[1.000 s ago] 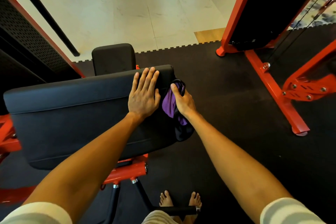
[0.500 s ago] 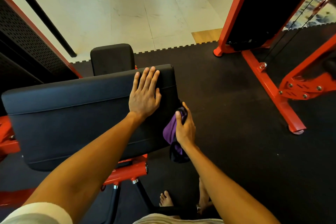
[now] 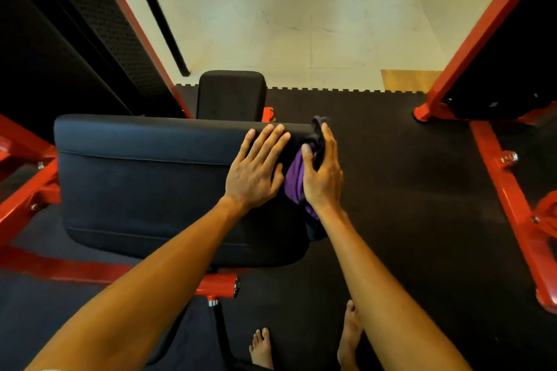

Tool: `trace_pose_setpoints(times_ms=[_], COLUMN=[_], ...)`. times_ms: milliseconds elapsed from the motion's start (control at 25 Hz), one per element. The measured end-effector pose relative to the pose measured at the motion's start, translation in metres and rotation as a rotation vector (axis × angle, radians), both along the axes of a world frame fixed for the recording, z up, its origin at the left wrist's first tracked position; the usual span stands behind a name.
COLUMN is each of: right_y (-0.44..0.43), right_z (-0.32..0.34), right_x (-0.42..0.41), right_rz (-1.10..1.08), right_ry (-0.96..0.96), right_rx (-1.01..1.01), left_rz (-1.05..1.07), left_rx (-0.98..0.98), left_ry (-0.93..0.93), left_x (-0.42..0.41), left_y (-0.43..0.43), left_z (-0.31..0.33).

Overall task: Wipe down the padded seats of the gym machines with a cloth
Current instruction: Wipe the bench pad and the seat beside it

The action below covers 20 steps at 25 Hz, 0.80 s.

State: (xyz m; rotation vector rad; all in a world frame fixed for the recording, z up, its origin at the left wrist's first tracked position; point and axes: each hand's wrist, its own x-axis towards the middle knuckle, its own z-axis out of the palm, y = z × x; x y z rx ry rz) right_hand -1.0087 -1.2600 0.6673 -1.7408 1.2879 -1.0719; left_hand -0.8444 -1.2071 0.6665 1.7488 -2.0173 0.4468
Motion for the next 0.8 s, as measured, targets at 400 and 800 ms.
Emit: trace_pose_setpoints(times_ms=[400, 800], right_y=[-0.014, -0.135], right_z=[-0.016, 0.015], right_x=[-0.019, 0.001], right_rz=[0.215, 0.676], right_ry=[-0.064, 0.003], right_rx=[-0.327, -0.075], left_rz=[0.361, 0.463], left_rx=[-0.045, -0.038], left_ry=[0.338, 0.312], left_x=[-0.062, -0.070], left_y=[-0.012, -0.015], left_z=[-0.005, -0.006])
